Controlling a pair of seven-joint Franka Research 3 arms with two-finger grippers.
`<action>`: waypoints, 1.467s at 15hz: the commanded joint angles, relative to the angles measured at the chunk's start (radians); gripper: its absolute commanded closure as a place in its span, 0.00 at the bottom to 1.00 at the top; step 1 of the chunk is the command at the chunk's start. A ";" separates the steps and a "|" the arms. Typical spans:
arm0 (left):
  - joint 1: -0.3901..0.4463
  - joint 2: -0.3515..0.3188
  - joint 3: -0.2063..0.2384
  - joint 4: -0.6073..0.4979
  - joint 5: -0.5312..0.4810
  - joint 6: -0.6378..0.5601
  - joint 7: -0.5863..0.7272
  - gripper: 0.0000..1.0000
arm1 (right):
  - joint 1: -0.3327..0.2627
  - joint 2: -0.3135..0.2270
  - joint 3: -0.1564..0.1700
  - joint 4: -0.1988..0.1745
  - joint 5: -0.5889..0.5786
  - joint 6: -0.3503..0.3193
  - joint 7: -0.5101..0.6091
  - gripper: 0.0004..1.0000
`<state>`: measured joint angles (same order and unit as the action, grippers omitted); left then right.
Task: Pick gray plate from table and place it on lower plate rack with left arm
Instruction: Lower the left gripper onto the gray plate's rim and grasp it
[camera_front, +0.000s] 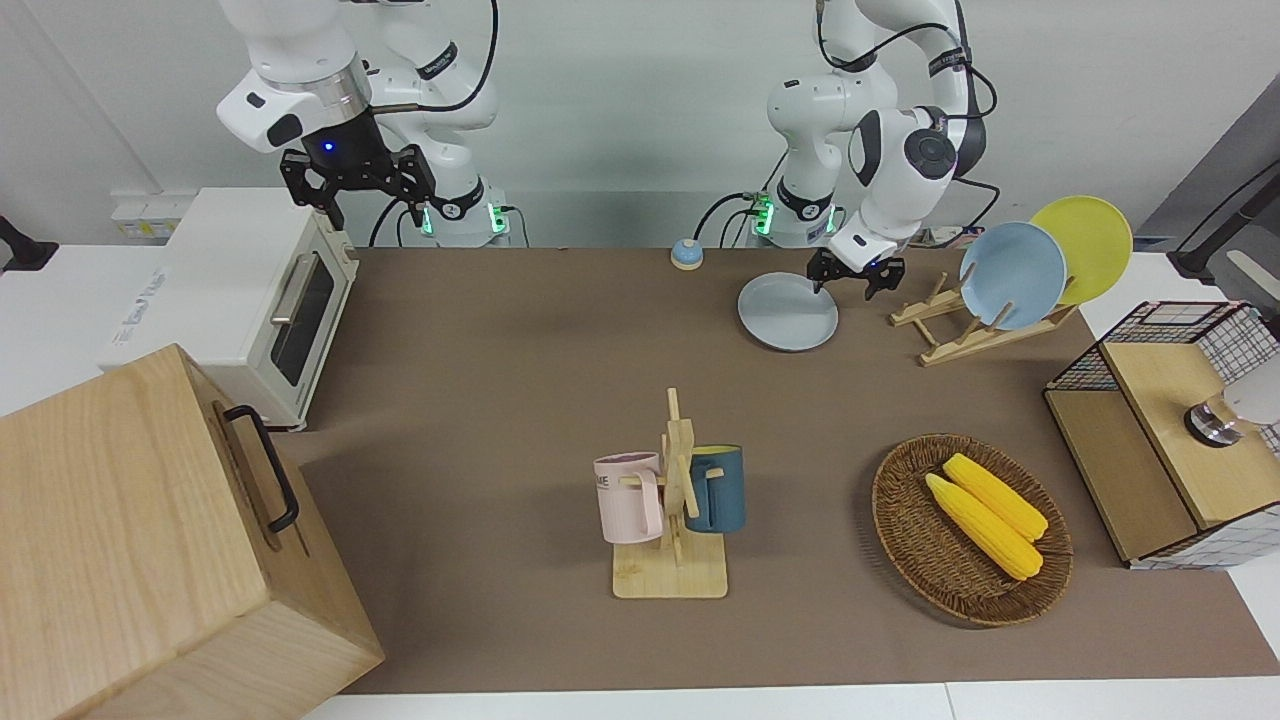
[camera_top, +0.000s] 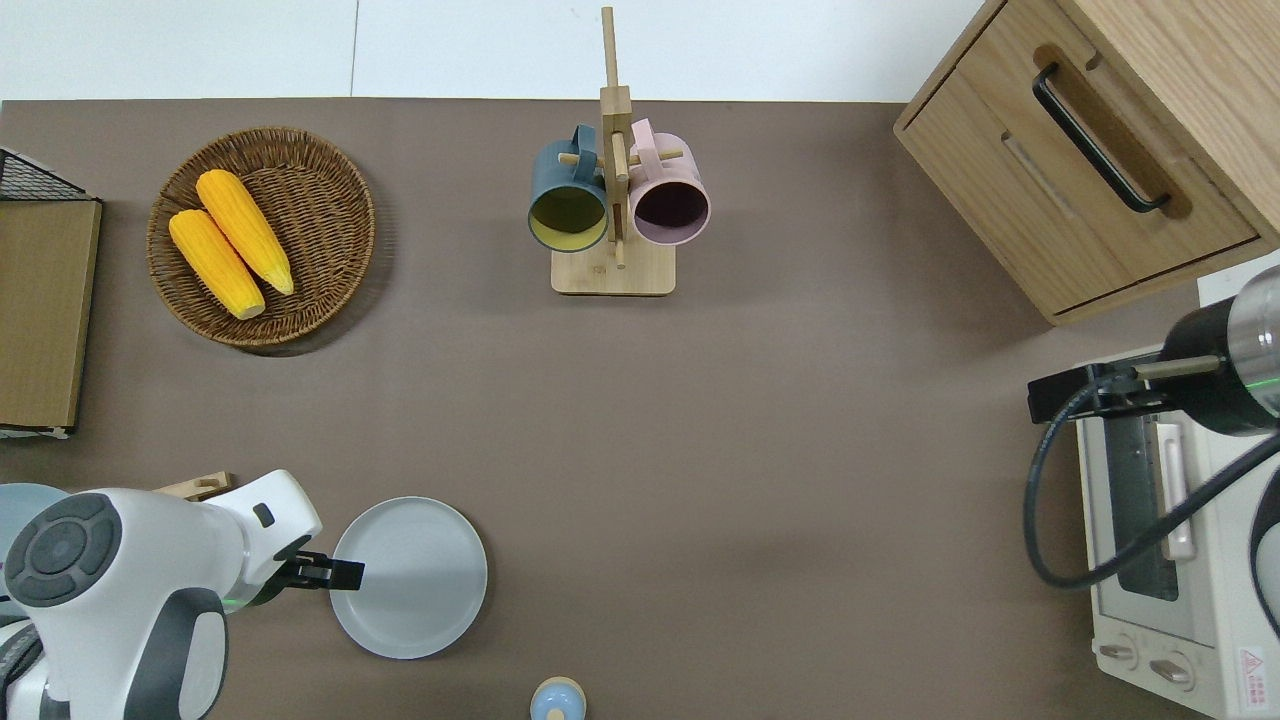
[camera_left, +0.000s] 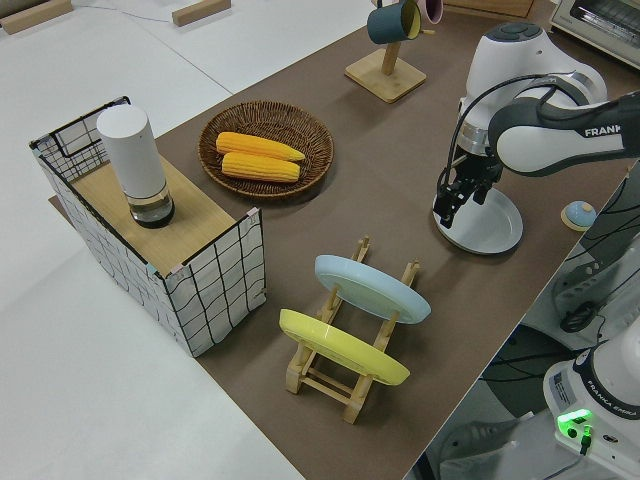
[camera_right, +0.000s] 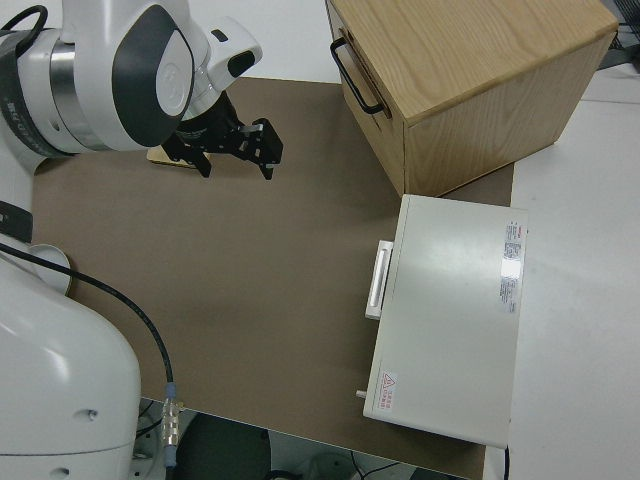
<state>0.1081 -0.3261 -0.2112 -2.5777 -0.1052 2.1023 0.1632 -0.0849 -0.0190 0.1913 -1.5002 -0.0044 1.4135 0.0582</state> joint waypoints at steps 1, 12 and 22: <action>-0.018 -0.025 0.006 -0.064 -0.014 0.067 -0.008 0.00 | -0.007 -0.002 0.005 0.006 0.007 -0.014 0.000 0.01; -0.048 0.050 0.006 -0.116 -0.019 0.177 -0.010 0.00 | -0.007 -0.002 0.007 0.006 0.007 -0.014 -0.001 0.01; -0.060 0.125 0.006 -0.127 -0.019 0.249 -0.010 0.01 | -0.007 -0.002 0.007 0.006 0.007 -0.014 0.000 0.01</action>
<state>0.0656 -0.2252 -0.2124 -2.6860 -0.1120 2.2970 0.1632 -0.0849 -0.0190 0.1913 -1.5002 -0.0044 1.4135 0.0582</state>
